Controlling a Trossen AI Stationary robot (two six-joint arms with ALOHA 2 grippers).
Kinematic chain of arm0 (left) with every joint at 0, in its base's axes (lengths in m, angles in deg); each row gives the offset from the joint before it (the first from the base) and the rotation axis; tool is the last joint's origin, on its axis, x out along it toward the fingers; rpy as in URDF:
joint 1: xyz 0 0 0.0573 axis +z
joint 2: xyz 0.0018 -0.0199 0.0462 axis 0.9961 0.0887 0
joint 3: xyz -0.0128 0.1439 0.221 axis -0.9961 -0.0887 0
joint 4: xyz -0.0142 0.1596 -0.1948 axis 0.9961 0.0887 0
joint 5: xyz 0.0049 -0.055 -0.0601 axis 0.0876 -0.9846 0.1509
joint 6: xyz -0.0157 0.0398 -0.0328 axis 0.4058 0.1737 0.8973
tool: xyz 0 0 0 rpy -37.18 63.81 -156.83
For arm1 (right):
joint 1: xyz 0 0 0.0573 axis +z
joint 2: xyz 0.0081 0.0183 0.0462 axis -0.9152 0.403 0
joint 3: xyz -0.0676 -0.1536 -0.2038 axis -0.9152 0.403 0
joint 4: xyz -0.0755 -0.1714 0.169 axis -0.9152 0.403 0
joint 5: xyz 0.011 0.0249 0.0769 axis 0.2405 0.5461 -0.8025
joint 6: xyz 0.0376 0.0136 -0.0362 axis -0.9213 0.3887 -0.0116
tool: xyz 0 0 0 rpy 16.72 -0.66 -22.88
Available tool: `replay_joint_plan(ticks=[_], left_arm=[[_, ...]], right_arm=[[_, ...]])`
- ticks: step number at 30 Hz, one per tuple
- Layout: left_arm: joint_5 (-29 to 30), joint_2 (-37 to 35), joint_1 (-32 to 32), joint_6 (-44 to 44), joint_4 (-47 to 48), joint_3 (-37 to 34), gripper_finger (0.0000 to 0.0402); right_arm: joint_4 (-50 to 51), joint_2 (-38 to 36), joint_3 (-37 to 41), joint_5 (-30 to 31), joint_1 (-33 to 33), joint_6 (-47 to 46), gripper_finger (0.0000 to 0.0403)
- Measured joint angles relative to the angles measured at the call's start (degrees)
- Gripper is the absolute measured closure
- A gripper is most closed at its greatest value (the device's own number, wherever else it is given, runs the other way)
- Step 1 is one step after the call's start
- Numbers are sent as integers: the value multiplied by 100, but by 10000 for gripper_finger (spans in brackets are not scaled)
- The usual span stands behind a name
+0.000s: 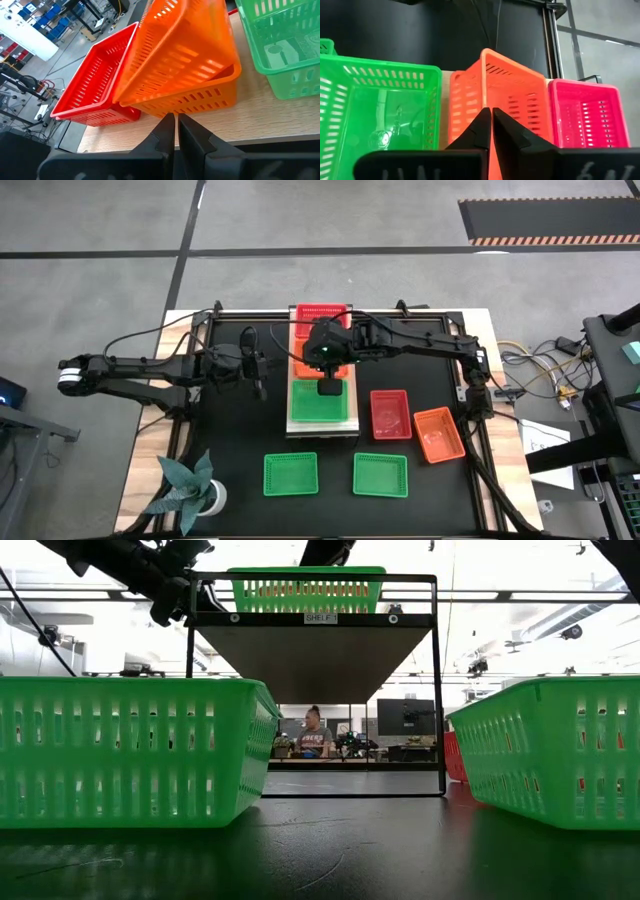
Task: Stack baskets on shelf by color
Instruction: Stack the top orange bin on the orange bin on the shelf, then stack the left green bin on the green bin on the shelf
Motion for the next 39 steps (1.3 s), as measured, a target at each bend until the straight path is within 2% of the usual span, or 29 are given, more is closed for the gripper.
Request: replay_joint_plan(ticks=[15,27,32,39], left_arm=[[0,0,1,0,2,0,395],[-2,0,0,4,7,0,395],[-2,0,1,4,4,0,395],[-2,0,0,21,1,0,395]], right_arm=[[63,6,59,2,58,-52,394],[1027,-324,118,269,146,-407,394],[901,-636,505,259,198,-513,394],[159,-1309,1694,404,410,-538,394]])
